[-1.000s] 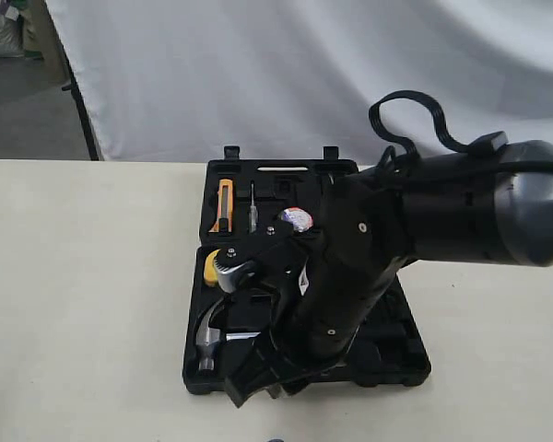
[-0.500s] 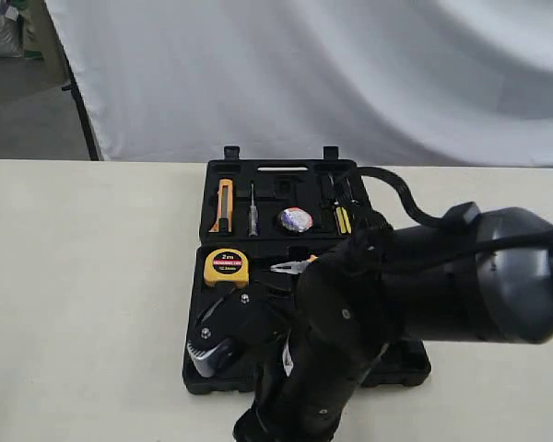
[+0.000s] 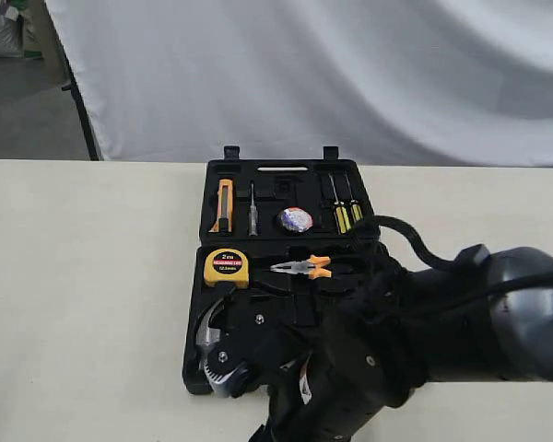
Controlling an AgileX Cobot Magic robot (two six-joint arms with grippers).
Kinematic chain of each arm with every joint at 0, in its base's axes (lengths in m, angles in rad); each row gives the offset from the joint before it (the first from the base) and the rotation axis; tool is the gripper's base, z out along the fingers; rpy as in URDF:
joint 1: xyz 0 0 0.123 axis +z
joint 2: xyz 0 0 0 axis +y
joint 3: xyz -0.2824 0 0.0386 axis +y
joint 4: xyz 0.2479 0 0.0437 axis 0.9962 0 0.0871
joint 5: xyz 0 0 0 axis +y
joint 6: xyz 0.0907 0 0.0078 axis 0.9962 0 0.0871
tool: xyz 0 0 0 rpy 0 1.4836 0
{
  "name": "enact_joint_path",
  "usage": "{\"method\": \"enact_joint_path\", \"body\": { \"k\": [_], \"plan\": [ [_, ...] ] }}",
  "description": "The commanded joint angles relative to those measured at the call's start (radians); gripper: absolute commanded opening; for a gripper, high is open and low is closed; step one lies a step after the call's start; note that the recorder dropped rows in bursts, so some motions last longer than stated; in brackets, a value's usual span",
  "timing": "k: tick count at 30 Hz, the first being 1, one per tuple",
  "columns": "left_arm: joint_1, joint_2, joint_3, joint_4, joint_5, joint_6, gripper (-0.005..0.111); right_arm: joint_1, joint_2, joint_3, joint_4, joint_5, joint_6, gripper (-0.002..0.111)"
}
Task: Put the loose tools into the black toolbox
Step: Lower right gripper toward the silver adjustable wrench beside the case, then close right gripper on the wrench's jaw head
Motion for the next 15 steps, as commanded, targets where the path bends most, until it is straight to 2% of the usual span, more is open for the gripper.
{"method": "enact_joint_path", "body": {
  "k": [1, 10, 12, 15],
  "plan": [
    [0.025, -0.003, -0.003, 0.004, -0.007, -0.005, 0.001, 0.001, 0.028, 0.006, -0.012, -0.022, -0.006, 0.052],
    [0.025, -0.003, -0.003, 0.004, -0.007, -0.005, 0.001, 0.012, 0.171, 0.006, -0.012, -0.025, -0.032, 0.049],
    [0.025, -0.003, -0.003, 0.004, -0.007, -0.005, 0.001, 0.012, 0.182, 0.006, -0.033, -0.027, -0.032, 0.038],
    [0.025, -0.003, -0.003, 0.004, -0.007, -0.005, 0.001, 0.012, 0.182, 0.006, -0.039, -0.027, -0.032, 0.015]
  ]
}}
